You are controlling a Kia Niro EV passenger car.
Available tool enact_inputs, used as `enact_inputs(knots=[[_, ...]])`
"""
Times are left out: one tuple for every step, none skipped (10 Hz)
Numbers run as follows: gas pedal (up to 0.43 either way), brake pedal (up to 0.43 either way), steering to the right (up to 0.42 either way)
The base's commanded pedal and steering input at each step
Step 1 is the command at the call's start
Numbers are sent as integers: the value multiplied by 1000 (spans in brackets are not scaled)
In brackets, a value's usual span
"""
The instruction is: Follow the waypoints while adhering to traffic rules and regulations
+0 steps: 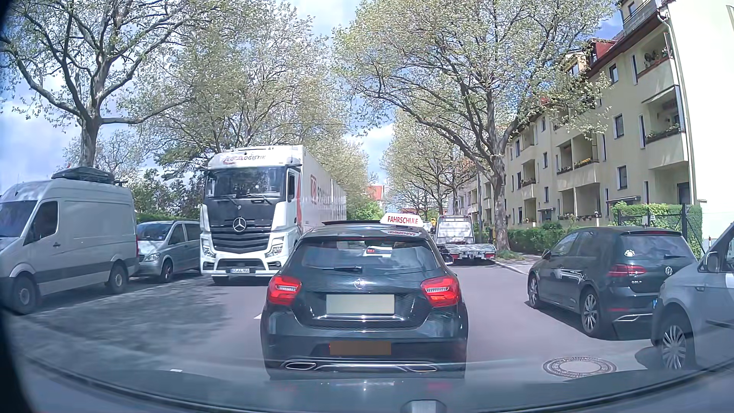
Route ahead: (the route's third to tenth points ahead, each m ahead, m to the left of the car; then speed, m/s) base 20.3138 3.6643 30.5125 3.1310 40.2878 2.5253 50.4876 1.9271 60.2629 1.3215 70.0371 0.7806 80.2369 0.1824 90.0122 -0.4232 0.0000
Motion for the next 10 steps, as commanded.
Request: enact_inputs(knots=[[0,390,-4],[0,390,-4],[0,390,-4],[0,390,-4],[0,390,-4],[0,390,-4],[0,390,-4],[0,390,-4],[0,390,-4],[0,390,-4]])
